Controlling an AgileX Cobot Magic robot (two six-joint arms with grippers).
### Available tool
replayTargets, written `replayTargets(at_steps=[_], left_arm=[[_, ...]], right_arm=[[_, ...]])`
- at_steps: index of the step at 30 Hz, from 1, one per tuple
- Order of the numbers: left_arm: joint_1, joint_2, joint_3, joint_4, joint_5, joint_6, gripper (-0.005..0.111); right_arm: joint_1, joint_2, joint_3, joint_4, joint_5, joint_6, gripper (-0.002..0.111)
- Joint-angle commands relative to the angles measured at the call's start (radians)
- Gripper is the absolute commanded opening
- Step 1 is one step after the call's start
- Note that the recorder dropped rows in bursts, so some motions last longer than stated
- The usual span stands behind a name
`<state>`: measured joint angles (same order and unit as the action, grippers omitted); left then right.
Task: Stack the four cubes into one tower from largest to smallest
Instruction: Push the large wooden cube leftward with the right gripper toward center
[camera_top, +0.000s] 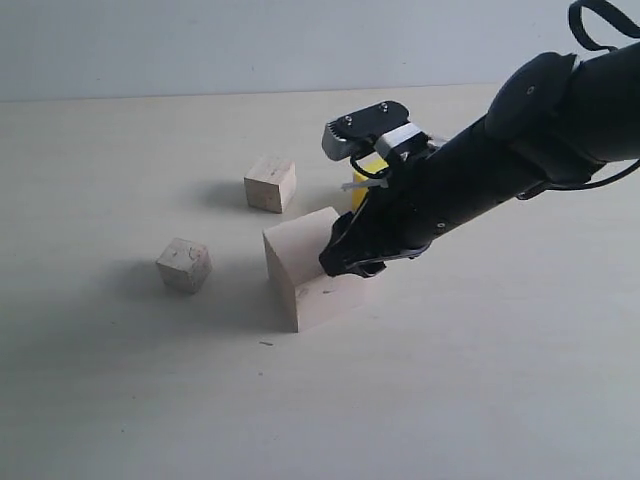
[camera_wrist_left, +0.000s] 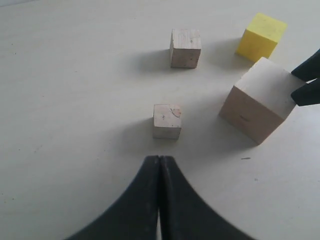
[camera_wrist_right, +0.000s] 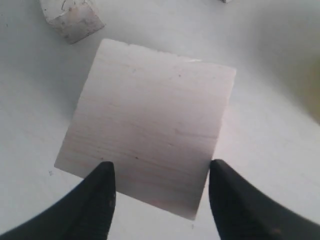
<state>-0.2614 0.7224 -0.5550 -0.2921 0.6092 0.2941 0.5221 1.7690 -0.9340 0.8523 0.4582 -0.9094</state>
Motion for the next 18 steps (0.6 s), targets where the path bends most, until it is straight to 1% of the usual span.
replayTargets(at_steps=[1, 4, 8, 9, 14, 16, 18], left_arm=[[-0.008, 0.0, 0.001, 0.002, -0.017, -0.001, 0.0], [-0.008, 0.0, 0.001, 0.002, -0.02, 0.001, 0.0], [-0.008, 0.0, 0.001, 0.002, -0.02, 0.001, 0.0], [-0.008, 0.0, 0.001, 0.002, -0.018, 0.001, 0.0], [-0.008, 0.0, 0.001, 0.002, -0.016, 0.004, 0.0], [-0.008, 0.0, 0.001, 0.002, -0.016, 0.004, 0.0], [-0.008, 0.0, 0.001, 0.002, -0.016, 0.004, 0.0]], right_arm=[[0.001, 0.013, -0.013, 0.011, 0.022, -0.006, 0.054], [0.001, 0.013, -0.013, 0.009, 0.018, -0.006, 0.054], [0.001, -0.026, -0.013, -0.024, 0.087, -0.006, 0.054], [0.001, -0.057, -0.013, -0.101, 0.095, -0.006, 0.054], [0.001, -0.14, -0.013, -0.302, 0.096, 0.102, 0.054], [0.001, -0.157, -0.013, -0.356, 0.105, 0.149, 0.054], [0.001, -0.154, -0.013, -0.361, 0.133, 0.181, 0.054]])
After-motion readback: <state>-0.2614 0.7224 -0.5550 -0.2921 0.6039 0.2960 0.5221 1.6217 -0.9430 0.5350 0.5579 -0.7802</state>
